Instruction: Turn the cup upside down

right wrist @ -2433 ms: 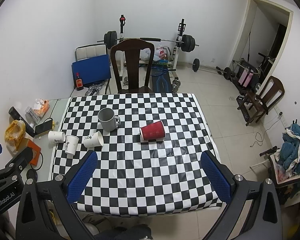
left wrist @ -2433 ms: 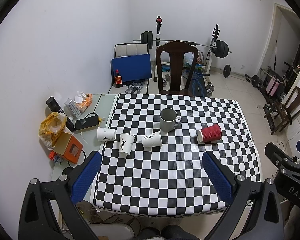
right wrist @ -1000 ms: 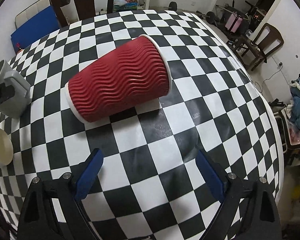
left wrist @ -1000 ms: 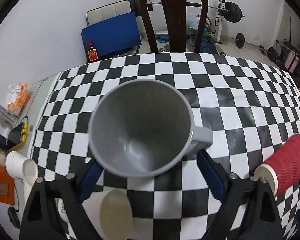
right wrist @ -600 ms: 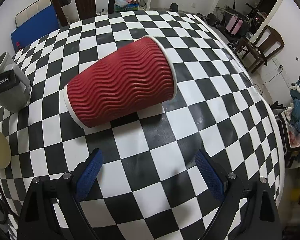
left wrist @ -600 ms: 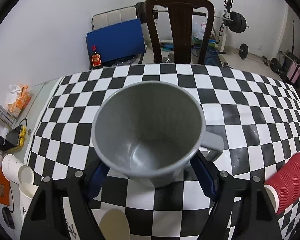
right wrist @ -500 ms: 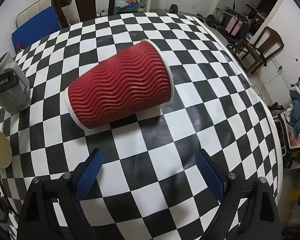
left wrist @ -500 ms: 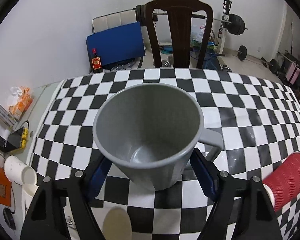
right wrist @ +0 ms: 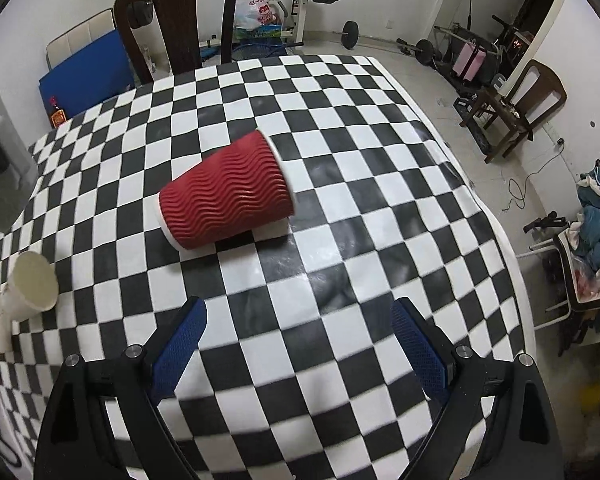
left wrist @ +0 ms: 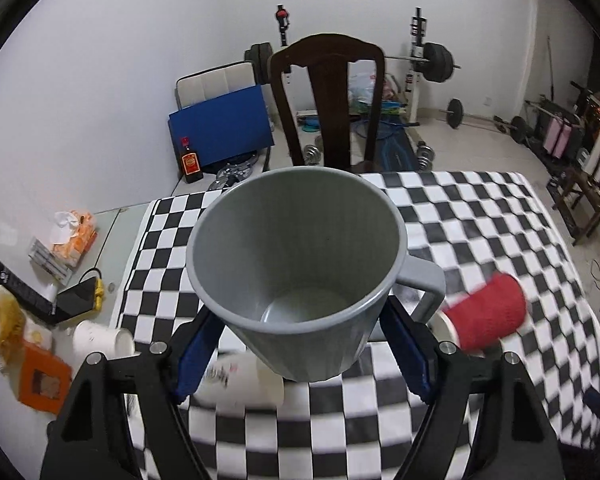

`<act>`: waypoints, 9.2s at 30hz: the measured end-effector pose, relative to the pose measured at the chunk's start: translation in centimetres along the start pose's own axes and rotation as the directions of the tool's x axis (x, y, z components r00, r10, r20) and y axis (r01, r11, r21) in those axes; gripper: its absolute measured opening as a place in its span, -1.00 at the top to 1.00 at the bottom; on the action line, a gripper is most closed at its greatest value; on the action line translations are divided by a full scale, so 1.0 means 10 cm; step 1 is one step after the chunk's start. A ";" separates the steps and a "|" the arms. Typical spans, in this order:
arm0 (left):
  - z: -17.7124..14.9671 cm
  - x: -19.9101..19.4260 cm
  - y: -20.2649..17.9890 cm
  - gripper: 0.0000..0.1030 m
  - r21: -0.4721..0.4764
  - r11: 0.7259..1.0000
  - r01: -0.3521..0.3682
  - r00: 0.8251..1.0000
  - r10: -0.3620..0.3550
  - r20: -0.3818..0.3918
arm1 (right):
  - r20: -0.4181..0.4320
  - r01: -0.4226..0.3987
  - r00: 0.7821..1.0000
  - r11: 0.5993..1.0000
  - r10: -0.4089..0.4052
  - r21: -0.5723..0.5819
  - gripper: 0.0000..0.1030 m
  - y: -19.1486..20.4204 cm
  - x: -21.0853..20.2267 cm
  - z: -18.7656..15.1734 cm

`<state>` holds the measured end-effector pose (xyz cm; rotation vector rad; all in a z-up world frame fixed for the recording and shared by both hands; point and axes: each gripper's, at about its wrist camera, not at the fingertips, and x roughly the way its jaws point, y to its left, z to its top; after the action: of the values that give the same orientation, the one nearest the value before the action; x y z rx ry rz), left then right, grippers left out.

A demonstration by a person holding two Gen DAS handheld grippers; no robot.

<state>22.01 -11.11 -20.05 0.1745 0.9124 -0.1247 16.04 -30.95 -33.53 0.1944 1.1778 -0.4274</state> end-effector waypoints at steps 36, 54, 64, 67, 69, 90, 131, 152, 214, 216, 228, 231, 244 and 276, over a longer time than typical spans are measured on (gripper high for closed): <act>-1.21 0.99 -0.97 -0.52 -0.032 0.984 0.177 0.724 -0.152 -0.673 | -0.173 0.024 0.985 0.998 -0.015 0.054 -0.83 -0.85 0.04 -0.69; -1.14 0.50 -0.54 -1.00 -0.099 0.964 0.248 0.780 -0.259 -0.570 | -0.142 0.077 0.988 0.994 -0.066 0.078 -0.84 -0.75 -0.37 -0.72; -1.34 -0.18 -0.04 -1.00 0.019 0.987 0.160 0.901 -0.138 -0.412 | -0.032 0.081 0.996 0.986 -0.086 -0.145 -0.89 -0.39 -1.00 -0.73; -1.51 -0.25 0.13 -1.00 0.043 0.994 0.104 0.919 -0.079 -0.387 | 0.001 0.114 0.992 0.903 -0.124 -0.414 -0.89 -0.03 -1.07 -0.73; -1.65 -0.21 0.18 -1.00 0.046 0.997 0.056 0.918 -0.033 -0.394 | 0.018 0.136 0.987 0.791 -0.157 -0.596 -0.89 0.24 -1.04 -0.77; -2.31 0.63 0.25 -1.00 -0.269 0.933 -0.238 0.791 0.025 -0.611 | 0.326 0.349 0.853 -0.910 0.408 0.225 -0.62 0.41 0.30 -1.99; -1.76 0.67 0.50 -1.00 -0.186 0.956 -0.226 0.834 0.092 -0.544 | -0.654 -0.461 0.752 0.646 -0.081 -0.609 -0.63 1.01 0.71 0.04; -1.62 0.78 0.49 -1.00 -0.209 0.955 -0.213 0.827 0.062 -0.559 | -0.637 -0.507 0.766 0.690 0.086 -0.516 -0.59 1.23 0.68 0.42; -1.02 -2.39 0.35 -1.00 -0.085 0.996 -0.013 1.000 0.012 -0.013 | 0.320 -0.037 0.944 0.989 0.083 -0.147 -1.00 -0.26 -3.15 -0.98; -1.02 -2.50 0.33 -1.00 -0.090 0.996 -0.010 1.000 0.010 -0.005 | 0.328 -0.041 0.941 0.989 0.086 -0.142 -1.00 -0.34 -3.31 -1.00; -1.03 -2.91 0.19 -1.00 -0.110 0.994 -0.016 0.999 0.019 0.028 | 0.365 -0.044 0.925 0.985 0.102 -0.164 -1.00 -0.63 -3.83 -1.05; -1.03 -2.98 0.18 -1.00 -0.116 0.993 -0.014 1.000 0.017 0.021 | 0.378 -0.049 0.919 0.985 0.109 -0.164 -1.00 -0.68 -3.91 -1.05; -0.97 -3.02 0.18 -1.00 -0.129 0.991 -0.033 0.998 0.026 -0.059 | 0.338 -0.077 0.933 0.985 0.125 -0.151 -1.00 -0.80 -4.04 -0.97; -1.09 -3.05 0.36 -1.00 -0.127 0.990 -0.061 0.996 0.052 -0.078 | 0.245 -0.091 0.959 0.975 0.140 -0.201 -1.00 -0.69 -3.98 -0.99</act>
<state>-4.23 -4.33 -2.01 0.0846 0.9854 -0.0059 -7.84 -24.73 -0.08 0.0416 0.9378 -0.2278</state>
